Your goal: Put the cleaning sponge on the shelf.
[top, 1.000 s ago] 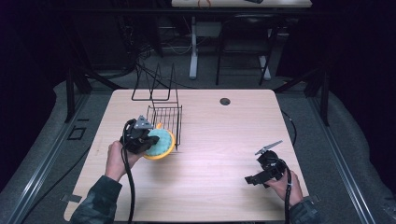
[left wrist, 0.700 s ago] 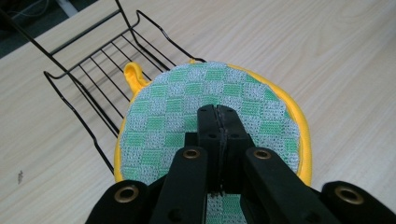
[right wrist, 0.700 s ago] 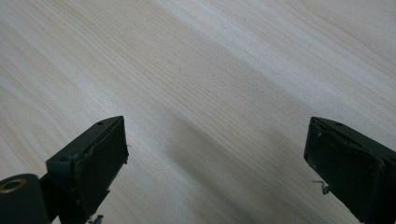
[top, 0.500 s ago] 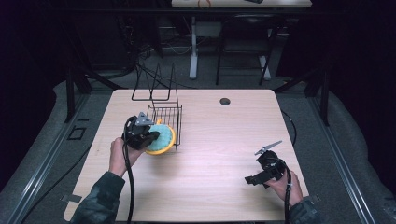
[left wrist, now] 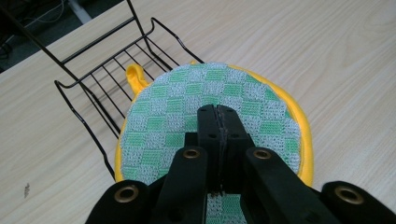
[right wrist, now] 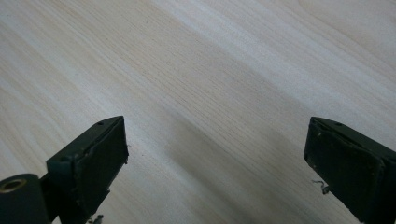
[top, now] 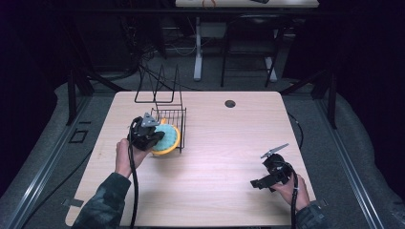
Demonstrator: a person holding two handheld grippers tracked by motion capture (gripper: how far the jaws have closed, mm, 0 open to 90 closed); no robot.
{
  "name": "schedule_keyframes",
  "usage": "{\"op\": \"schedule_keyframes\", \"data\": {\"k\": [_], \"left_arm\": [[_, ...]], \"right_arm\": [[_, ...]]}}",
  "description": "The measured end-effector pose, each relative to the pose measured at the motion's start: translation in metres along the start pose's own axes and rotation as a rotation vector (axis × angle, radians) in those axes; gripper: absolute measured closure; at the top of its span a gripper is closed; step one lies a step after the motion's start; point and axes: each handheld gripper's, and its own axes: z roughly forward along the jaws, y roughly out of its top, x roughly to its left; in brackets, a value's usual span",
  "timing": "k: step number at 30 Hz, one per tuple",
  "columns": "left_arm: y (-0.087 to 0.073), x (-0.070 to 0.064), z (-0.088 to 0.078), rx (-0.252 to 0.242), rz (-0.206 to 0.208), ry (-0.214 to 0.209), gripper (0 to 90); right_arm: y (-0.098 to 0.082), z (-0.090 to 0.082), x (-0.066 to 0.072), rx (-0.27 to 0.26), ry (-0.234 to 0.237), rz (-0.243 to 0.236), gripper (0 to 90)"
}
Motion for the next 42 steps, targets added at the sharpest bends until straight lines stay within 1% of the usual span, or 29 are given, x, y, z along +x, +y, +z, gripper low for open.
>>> {"op": "schedule_keyframes", "data": {"k": [2,3,6,9,10,13,14,15,16,18,20,22,23,26,28,31,33,34,36,38,39,42], "left_arm": [[0.0,0.001,0.001,0.001,-0.003,0.0,89.9],[0.0,0.001,0.003,0.001,-0.004,0.01,89.9],[-0.001,0.004,0.004,0.007,0.0,0.01,89.9],[-0.001,0.004,0.006,-0.003,-0.007,0.017,89.9],[-0.001,0.005,0.007,0.001,-0.007,0.011,89.9],[-0.001,0.004,0.01,-0.012,-0.008,0.019,89.9],[0.0,0.004,0.01,-0.013,-0.008,0.02,89.9],[0.0,0.003,0.012,-0.02,-0.012,0.02,89.9],[0.001,0.003,0.012,-0.015,-0.004,0.022,89.9],[0.001,0.002,0.015,-0.02,-0.002,0.018,89.9],[0.002,0.001,0.017,-0.03,-0.005,0.025,89.9],[0.002,0.001,0.019,-0.025,-0.004,0.02,89.9],[0.002,0.001,0.021,-0.035,-0.005,0.031,89.9],[0.002,0.004,0.023,-0.04,-0.009,0.039,89.9],[0.002,0.005,0.025,-0.053,-0.015,0.05,89.9],[0.002,0.007,0.026,-0.057,-0.017,0.053,89.9],[0.001,0.007,0.029,-0.064,-0.021,0.064,89.9],[0.001,0.009,0.031,-0.059,-0.02,0.06,89.9],[0.0,0.009,0.036,-0.06,-0.028,0.066,89.9],[0.0,0.01,0.041,-0.047,-0.033,0.065,89.9],[0.0,0.011,0.042,-0.046,-0.028,0.072,89.9],[-0.001,0.013,0.046,-0.036,-0.029,0.081,89.9]], "right_arm": [[0.0,0.0,0.0,0.0,0.0,0.0,5.5],[0.0,0.001,0.0,0.0,-0.001,0.0,5.5],[0.0,0.001,0.0,0.001,-0.002,-0.005,5.5],[0.0,0.001,0.001,0.0,0.001,0.0,5.5],[0.0,0.0,0.001,-0.001,0.001,-0.002,5.5],[0.0,0.001,0.001,-0.004,0.001,-0.001,5.5],[0.0,0.001,0.0,0.0,-0.001,-0.007,5.5],[0.0,0.001,0.001,0.003,0.005,0.0,5.5],[0.0,0.001,0.001,0.005,0.005,-0.001,5.5],[0.0,0.002,0.002,-0.001,0.006,-0.002,5.6],[0.001,0.001,0.001,0.005,0.009,-0.001,5.6],[0.0,0.001,0.001,0.005,0.009,0.001,5.6],[0.001,0.002,0.001,0.005,0.009,0.001,5.6],[0.001,0.001,0.001,0.008,0.009,-0.001,5.6],[0.0,0.001,0.001,-0.004,0.007,-0.001,5.6],[0.0,0.001,0.001,-0.007,0.005,-0.005,5.6],[0.0,0.001,0.001,-0.006,0.005,-0.006,5.6],[0.001,0.001,0.002,0.0,0.004,-0.006,5.6],[0.001,0.001,0.002,0.009,0.005,-0.009,5.7],[0.001,0.002,0.002,0.002,0.008,-0.016,5.6],[0.001,0.002,0.002,0.009,0.009,-0.018,5.6],[0.001,0.001,0.003,0.002,0.007,-0.021,5.7]]}}
